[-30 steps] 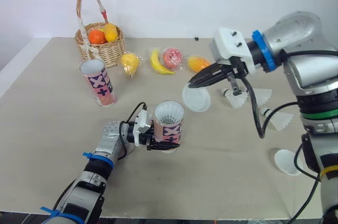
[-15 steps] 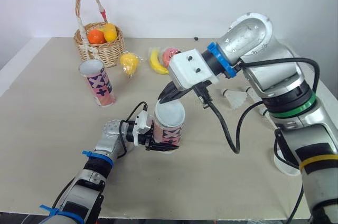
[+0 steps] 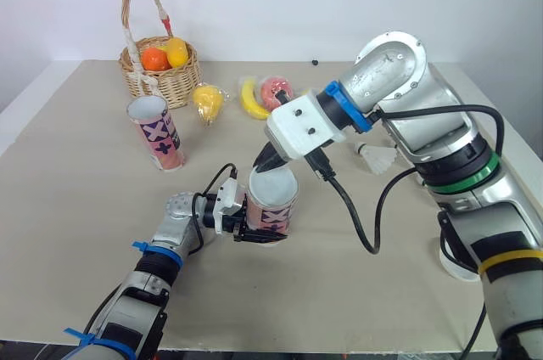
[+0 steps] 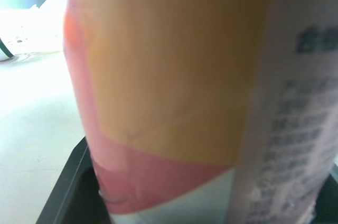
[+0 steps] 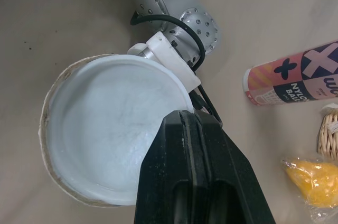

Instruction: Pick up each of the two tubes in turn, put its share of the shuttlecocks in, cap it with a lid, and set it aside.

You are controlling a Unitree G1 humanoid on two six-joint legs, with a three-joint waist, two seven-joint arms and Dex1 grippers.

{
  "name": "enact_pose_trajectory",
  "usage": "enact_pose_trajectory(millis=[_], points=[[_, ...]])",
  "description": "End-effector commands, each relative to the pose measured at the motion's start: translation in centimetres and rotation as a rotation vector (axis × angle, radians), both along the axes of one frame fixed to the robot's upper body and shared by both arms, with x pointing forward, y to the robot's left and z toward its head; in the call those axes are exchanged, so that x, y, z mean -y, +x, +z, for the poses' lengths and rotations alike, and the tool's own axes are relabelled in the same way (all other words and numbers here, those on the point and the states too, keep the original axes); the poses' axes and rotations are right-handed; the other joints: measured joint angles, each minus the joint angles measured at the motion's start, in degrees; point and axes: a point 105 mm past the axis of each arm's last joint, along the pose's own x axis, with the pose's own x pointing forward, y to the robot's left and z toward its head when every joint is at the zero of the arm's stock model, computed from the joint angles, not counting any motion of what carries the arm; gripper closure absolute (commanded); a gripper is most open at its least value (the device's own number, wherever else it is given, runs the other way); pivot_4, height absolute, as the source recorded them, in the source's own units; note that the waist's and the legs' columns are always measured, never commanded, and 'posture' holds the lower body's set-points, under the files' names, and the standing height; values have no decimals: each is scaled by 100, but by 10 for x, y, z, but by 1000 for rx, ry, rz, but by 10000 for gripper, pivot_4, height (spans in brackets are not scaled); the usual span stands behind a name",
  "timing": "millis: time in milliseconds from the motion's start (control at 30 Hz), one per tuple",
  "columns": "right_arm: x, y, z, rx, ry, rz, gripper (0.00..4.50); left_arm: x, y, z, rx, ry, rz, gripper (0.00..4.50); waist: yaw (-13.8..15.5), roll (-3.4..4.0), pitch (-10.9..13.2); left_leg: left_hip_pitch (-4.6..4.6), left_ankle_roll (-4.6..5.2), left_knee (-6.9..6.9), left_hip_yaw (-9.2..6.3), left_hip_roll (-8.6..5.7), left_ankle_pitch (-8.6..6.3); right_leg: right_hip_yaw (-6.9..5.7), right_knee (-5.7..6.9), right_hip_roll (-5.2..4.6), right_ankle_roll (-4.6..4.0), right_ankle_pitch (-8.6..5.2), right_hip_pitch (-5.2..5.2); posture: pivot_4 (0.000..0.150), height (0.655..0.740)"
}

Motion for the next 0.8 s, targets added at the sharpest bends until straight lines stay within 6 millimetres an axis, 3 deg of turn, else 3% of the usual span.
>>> enact_pose_trajectory(millis=[33, 233, 400, 633, 800], points=[[5, -8, -5, -7, -72, 46, 44763, -5, 1, -5, -18, 18, 30, 16022, 1, 0, 0, 0, 0, 0, 0, 0, 0, 0, 0, -1, 0, 0, 0, 1500, 7298], [-1, 0, -4, -38, -106, 52, 44763, -6, 1, -4, -22, 15, 40, 16022, -2, 0, 0, 1, 0, -2, 0, 0, 0, -1, 0, -2, -4, -2, -1, 1500, 7298], [-8, 7, 26, -77, -38, 43, 44763, -6, 0, -3, -26, 9, 51, 16022, -7, -1, 1, 2, 0, -3, 1, 12, 0, -4, 1, 5, -10, 0, -5, 1500, 7298], [-13, 7, 43, -119, -6, 58, 44763, -7, -1, -5, -28, 7, 65, 16022, -7, 1, 2, 3, 0, -13, 0, 19, 0, -7, 1, 10, -24, -2, -9, 1500, 7298], [-9, 3, 27, -135, -68, 77, 44763, -9, 0, -8, -29, 7, 76, 16022, -6, 0, 2, 2, 0, -16, 0, 19, 0, -8, 1, 9, -27, -5, -10, 1500, 7298]])
